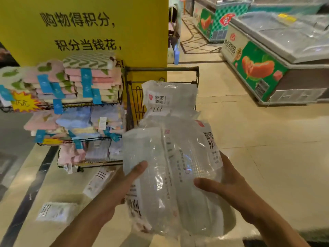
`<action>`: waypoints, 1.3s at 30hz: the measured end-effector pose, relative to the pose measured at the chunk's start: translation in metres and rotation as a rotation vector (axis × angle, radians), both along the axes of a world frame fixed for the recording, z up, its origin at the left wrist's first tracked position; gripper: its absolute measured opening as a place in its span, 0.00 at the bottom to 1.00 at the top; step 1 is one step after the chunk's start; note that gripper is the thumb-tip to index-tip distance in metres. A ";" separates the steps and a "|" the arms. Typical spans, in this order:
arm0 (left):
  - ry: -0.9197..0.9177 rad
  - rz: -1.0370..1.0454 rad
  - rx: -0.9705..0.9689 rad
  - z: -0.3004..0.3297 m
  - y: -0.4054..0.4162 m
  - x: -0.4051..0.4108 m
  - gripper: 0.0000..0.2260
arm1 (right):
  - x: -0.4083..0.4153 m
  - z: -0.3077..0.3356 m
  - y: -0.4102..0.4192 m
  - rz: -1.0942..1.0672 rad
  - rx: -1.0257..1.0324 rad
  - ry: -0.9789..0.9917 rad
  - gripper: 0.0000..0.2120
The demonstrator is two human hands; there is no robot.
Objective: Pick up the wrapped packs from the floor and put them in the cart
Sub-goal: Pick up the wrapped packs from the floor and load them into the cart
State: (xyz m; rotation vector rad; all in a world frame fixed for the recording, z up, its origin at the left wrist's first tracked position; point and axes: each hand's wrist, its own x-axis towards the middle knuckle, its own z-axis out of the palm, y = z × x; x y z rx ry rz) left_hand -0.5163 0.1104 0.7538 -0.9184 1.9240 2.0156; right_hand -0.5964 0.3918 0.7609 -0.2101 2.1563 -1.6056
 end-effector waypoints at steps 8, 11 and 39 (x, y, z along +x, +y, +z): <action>-0.016 0.247 0.051 -0.006 0.078 -0.051 0.50 | -0.130 0.026 0.040 0.280 0.114 0.001 0.42; -0.022 0.379 0.116 -0.019 0.072 -0.072 0.46 | -0.181 0.026 0.016 0.407 0.182 0.026 0.47; -0.289 1.026 0.182 -0.094 0.101 -0.242 0.35 | -0.387 -0.042 -0.155 0.973 0.759 0.483 0.57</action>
